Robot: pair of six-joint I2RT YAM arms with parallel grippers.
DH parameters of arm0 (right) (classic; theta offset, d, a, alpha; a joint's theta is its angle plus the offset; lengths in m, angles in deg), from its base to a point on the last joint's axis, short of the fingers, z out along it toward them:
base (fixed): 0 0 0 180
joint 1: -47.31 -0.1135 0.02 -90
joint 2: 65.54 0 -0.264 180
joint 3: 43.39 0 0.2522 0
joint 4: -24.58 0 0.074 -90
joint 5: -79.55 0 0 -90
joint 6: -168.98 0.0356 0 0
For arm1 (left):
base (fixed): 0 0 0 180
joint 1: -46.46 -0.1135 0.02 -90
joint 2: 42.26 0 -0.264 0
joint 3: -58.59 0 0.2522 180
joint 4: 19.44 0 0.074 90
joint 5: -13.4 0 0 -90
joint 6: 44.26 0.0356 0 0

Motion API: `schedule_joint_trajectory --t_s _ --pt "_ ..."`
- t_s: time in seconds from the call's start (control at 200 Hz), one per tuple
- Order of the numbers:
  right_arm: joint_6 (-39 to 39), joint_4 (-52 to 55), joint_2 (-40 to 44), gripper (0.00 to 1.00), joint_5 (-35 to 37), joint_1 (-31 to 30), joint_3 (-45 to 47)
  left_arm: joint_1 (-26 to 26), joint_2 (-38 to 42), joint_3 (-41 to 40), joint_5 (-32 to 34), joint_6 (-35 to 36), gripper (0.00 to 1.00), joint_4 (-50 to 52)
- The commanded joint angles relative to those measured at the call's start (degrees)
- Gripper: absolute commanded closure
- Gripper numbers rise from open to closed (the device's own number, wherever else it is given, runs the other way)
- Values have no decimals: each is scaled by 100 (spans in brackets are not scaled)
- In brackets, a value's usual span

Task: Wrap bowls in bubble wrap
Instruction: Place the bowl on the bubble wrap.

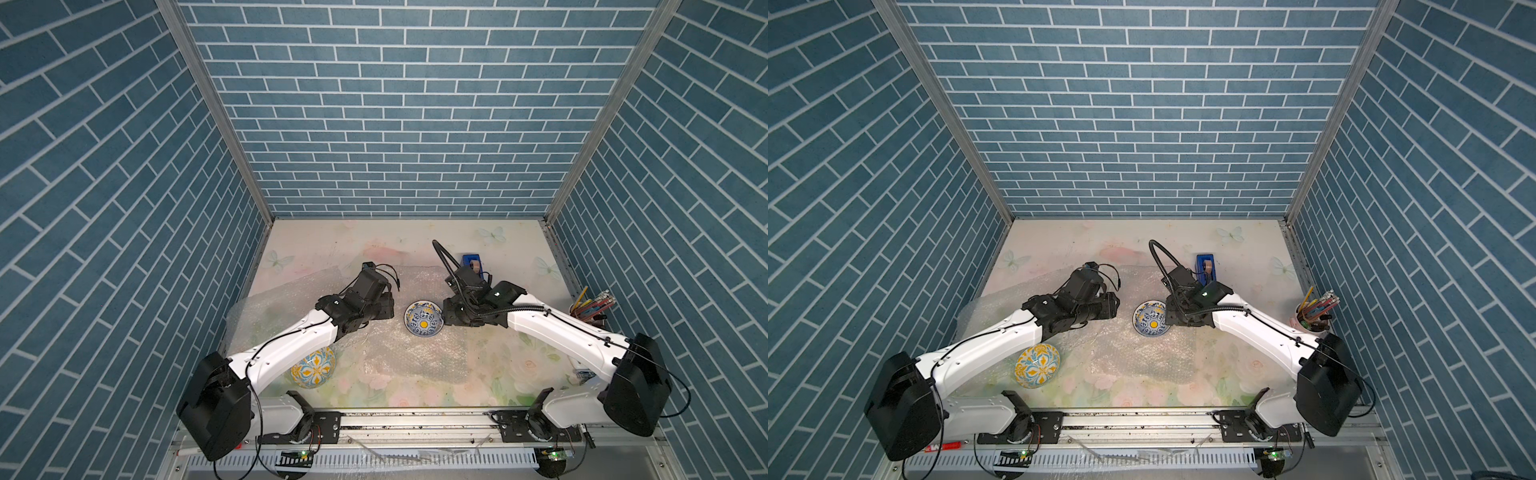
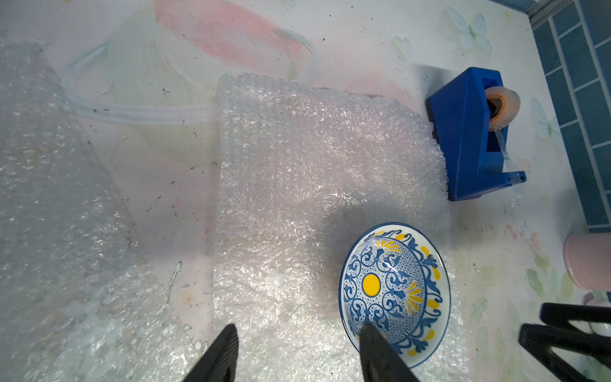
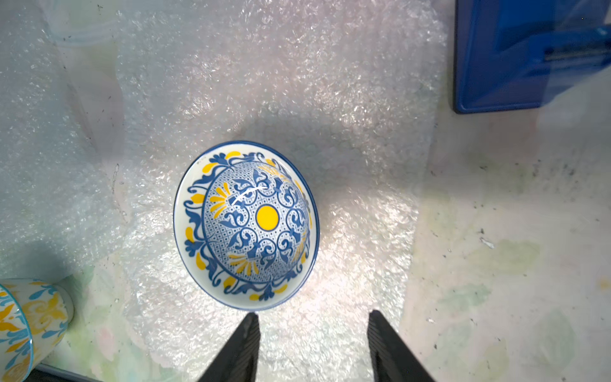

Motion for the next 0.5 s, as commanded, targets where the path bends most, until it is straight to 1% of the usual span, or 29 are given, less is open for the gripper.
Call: schedule_joint_trajectory --t_s 0.0,0.105,0.135,0.225,0.3,0.345,0.425,0.495 --pt "104 667 452 41 226 -94 185 -44 -230 26 -148 43 37 -116" --pt "237 661 926 29 98 -142 593 -46 -587 174 -362 77 37 -199" --pt "272 650 1015 27 65 -146 707 -44 -693 215 -398 101 37 -244" --pt "431 533 1161 27 -95 -169 1059 -44 -1042 396 -480 157 37 -288" --pt "693 378 1034 27 -404 -238 1378 -44 -1332 640 -516 210 40 -202" --pt "857 282 900 27 -516 -404 1509 -46 -1444 751 -520 244 42 -197" --pt "1132 232 627 27 -506 -751 1661 -44 -1516 814 -459 289 43 -302" --pt "1410 190 411 29 -543 -853 1807 -44 -1497 832 -377 279 43 -312"
